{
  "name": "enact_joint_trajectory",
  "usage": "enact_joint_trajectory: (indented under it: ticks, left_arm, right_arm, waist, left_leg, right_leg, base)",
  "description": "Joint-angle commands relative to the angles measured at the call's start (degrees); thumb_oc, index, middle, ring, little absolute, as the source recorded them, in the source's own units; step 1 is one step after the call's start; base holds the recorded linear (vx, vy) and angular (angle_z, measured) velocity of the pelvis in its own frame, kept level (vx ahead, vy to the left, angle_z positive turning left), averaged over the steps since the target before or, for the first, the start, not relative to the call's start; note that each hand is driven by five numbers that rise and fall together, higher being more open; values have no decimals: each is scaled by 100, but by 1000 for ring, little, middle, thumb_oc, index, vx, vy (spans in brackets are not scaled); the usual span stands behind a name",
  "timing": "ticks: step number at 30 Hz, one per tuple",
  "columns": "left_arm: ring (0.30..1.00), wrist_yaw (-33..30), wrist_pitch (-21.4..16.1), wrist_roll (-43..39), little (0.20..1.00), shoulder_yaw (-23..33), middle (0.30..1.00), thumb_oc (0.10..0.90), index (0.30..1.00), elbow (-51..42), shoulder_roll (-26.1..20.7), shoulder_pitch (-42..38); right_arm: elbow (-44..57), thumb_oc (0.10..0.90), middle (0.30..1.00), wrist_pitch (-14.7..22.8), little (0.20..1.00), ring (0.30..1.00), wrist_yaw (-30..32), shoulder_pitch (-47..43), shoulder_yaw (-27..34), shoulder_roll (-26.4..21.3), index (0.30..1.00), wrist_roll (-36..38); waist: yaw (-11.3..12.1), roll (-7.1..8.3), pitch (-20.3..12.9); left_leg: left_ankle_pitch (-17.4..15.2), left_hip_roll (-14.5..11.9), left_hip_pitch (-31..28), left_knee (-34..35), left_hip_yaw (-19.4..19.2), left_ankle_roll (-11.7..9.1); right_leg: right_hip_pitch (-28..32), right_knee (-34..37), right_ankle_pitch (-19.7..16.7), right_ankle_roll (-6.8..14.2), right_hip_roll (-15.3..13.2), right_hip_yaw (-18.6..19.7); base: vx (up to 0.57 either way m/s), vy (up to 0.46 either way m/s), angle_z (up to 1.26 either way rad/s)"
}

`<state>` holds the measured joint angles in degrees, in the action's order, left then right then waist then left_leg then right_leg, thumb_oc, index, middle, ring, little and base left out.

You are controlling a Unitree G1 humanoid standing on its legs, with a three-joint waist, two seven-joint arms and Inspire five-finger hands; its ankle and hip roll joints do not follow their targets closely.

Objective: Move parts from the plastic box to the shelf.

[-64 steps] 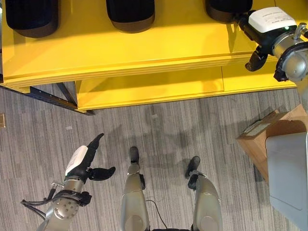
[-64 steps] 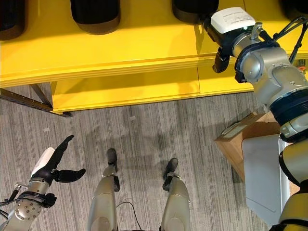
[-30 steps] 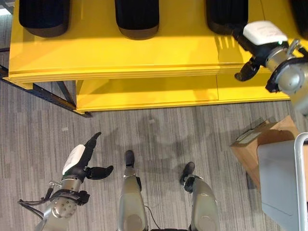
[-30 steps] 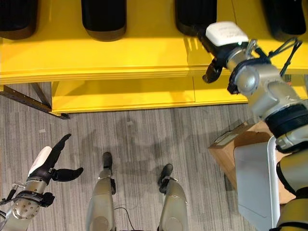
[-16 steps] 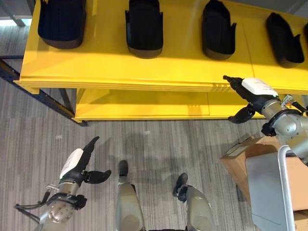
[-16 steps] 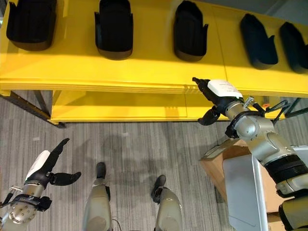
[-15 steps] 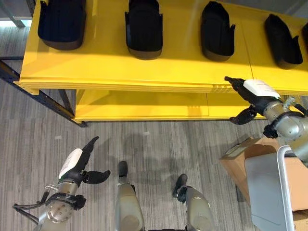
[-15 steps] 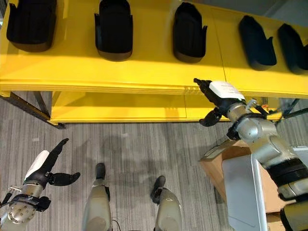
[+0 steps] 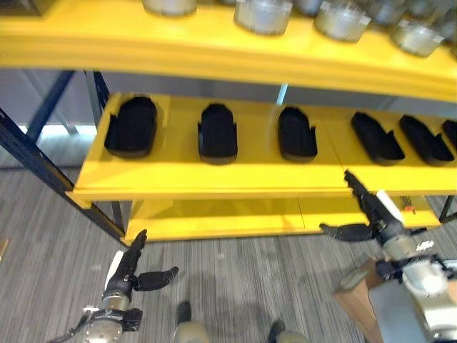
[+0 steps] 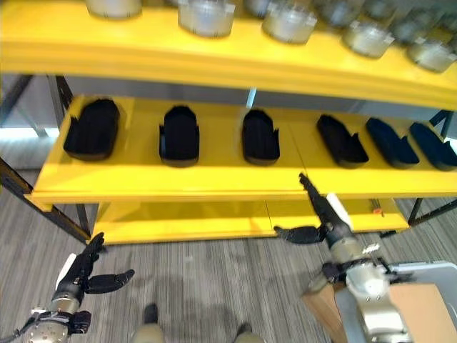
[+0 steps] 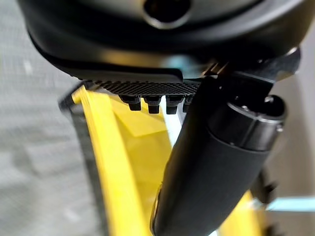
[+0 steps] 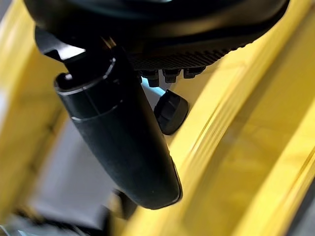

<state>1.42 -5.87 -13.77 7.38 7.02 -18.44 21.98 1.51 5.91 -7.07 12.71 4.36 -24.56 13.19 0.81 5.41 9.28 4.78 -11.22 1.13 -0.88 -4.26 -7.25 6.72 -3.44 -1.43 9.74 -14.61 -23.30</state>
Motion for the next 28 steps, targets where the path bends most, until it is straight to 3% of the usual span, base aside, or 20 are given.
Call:
enact_joint_trajectory:
  ticks: [1,3,12,28]
  left_arm:
    - [1000,278,-610,-710,1000,-31,1000,900,1000,-703,-447,-78]
    - [1000,409,-693,-1224,1000,-227,1000,900,1000,-936,-150,-115]
    - [1000,464,-743,-2281,1000,-750,1000,900,1000,-901,281,-227]
    - [1000,215,-750,-2061,1000,-964,1000,900,1000,-380,249,-462]
  right_arm:
    - [415,900,1000,548,1000,1000,-168,-563,-114,-481,1000,526]
    - [456,900,1000,527,1000,1000,-297,-78,-489,79,1000,726]
    - [-38,900,1000,562,1000,1000,-171,75,-1137,664,1000,1488]
    - [-588,900,1000,435,1000,1000,-190,98,-1661,529,1000,1388]
  waist:
    - [-95,34,-351]
    - [-154,-72,-581]
    - [-214,-225,-739]
    - [-180,-165,-725]
  left_leg:
    - [-471,-135,-265,122,-202,75]
    - [-379,-71,-389,375,-193,73]
    - [-455,57,-552,379,-232,147]
    - [-589,137,-741,311,-328,225]
  right_leg:
    - [-500,176,-150,45,-59,324]
    - [-379,328,-236,97,-121,280]
    - [-264,362,-317,156,-262,389]
    - [-197,253,-348,248,-397,549]
  base:
    - [4,41,7]
    - [-15,69,7]
    - [-21,46,2]
    - [2,28,-5]
